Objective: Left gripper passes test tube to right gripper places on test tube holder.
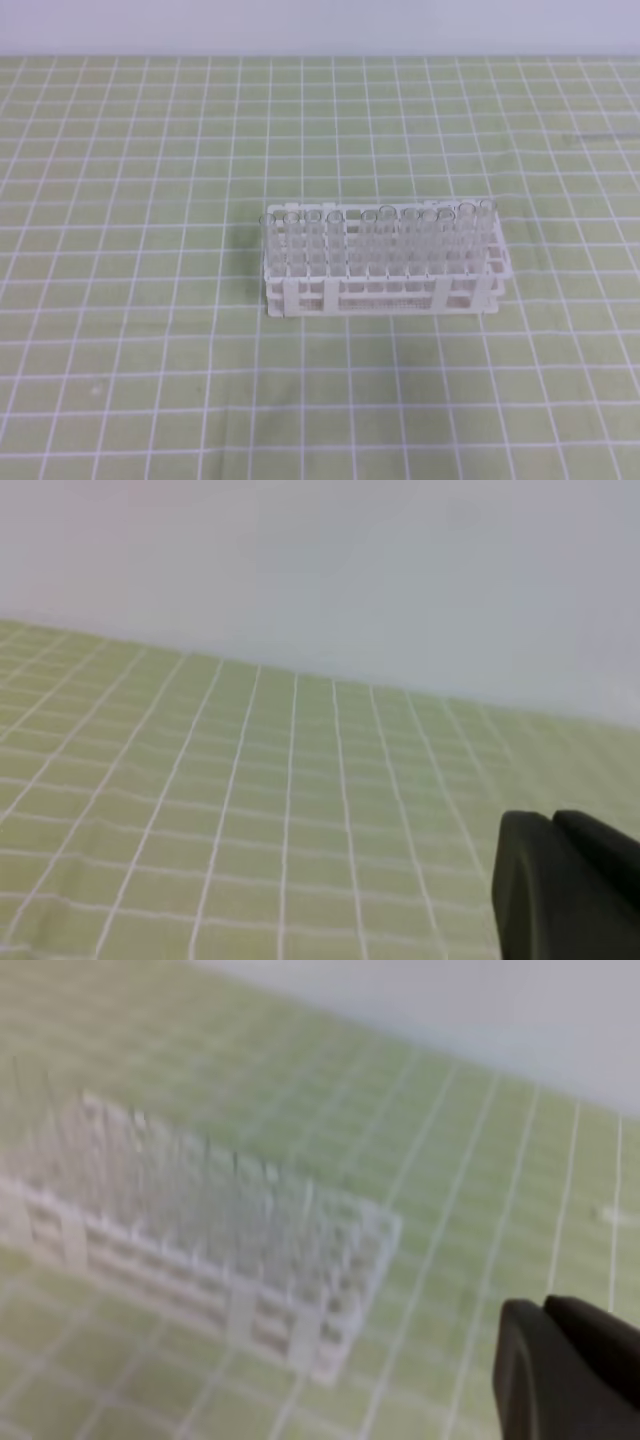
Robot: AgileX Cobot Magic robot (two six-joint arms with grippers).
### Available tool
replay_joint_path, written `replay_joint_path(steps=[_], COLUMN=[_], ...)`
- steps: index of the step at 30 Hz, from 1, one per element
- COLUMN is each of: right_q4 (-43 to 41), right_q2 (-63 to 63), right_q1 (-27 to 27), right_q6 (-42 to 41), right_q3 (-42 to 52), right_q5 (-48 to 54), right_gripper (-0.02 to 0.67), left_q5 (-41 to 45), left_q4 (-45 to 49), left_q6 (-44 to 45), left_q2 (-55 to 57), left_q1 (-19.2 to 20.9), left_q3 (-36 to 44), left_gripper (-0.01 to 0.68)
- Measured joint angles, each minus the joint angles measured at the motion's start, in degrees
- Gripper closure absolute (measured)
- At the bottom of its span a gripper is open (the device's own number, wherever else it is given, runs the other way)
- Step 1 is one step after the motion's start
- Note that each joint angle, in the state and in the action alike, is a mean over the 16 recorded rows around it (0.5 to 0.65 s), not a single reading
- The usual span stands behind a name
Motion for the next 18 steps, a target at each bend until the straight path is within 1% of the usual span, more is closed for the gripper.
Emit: replay_joint_path(steps=[4, 8, 13, 18], right_q4=[-0.15, -0.2, -0.18, 0.18], right_q2=[-3.74, -7.43, -12.75, -20.23], right_q1=[-0.4, -1.99, -6.23, -11.91], right_q6=[0.51, 1.02, 1.63, 1.72], right_q3=[0.24, 1.54, 5.99, 13.42], right_q5=[8.16, 10.66, 6.49, -0.34], right_gripper=[0.664, 0.664, 0.664, 0.664], left_q5=[3.18, 6.91, 10.42, 12.61], left_q4=[-5.04, -9.11, -9.73, -9.59], left_q6=[6.57, 11.95, 12.51, 12.3], left_q2=[0.0, 0.11, 0.45, 0.45], left_q1=[0.0, 0.0, -0.02, -0.02], left_q3=[0.15, 0.1, -0.03, -0.13], left_gripper=[0.675, 0.675, 0.675, 0.675])
